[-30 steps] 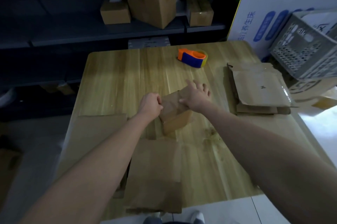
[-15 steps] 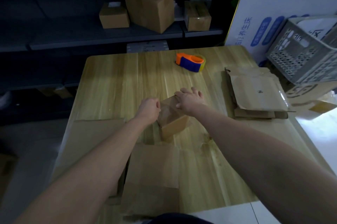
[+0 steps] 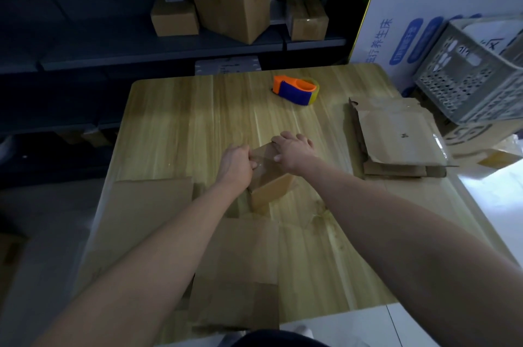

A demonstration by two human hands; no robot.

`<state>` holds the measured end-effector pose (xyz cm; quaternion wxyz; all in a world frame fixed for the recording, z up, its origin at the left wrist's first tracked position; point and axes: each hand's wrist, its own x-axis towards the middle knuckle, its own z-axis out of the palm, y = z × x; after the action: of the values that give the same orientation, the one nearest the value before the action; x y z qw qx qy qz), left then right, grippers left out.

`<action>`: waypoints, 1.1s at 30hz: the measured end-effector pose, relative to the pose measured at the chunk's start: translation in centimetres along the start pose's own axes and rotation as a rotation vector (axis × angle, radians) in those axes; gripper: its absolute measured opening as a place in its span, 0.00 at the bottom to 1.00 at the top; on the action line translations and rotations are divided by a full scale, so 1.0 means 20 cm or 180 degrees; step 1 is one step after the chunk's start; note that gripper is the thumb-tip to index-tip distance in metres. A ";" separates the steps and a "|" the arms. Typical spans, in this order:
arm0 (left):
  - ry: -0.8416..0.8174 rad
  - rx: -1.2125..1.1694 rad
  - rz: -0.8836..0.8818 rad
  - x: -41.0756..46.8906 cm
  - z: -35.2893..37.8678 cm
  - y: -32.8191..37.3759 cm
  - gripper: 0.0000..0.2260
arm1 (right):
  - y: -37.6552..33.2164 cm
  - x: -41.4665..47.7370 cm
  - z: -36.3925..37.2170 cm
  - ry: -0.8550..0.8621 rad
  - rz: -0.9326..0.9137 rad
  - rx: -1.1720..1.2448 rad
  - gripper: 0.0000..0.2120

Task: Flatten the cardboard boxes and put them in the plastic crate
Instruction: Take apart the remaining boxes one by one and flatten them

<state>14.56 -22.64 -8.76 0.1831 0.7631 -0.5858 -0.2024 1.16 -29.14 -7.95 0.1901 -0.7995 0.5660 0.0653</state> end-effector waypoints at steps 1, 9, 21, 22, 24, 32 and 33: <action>-0.0040 0.0027 0.0031 0.00 0.00 0.00 0.04 | 0.00 0.00 0.00 -0.0016 0.0001 0.0013 0.24; 0.0099 -0.0113 0.0054 -0.01 0.01 -0.02 0.05 | -0.01 0.01 0.01 0.0004 0.0002 0.0013 0.25; -0.0194 -0.0078 -0.0011 0.02 -0.01 0.02 0.05 | 0.00 -0.01 0.02 0.0045 0.0096 0.0095 0.24; -0.0246 0.0009 0.0033 0.02 -0.01 0.03 0.05 | 0.00 -0.01 0.02 0.0049 0.0106 0.0073 0.24; -0.0307 0.0212 0.0187 0.01 0.00 0.03 0.05 | -0.01 -0.01 0.02 0.0066 0.0111 0.0056 0.23; 0.0040 -0.0245 0.0424 -0.01 0.02 -0.08 0.06 | -0.02 0.01 0.02 -0.0025 0.0100 0.0083 0.24; 0.0055 -0.0235 0.0469 -0.02 0.02 -0.08 0.06 | -0.01 0.01 0.02 -0.0033 0.0113 0.0106 0.23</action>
<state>15.49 -21.93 -9.90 0.2305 0.7124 -0.6309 -0.2032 1.55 -29.06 -8.35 0.2051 -0.7857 0.5801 0.0633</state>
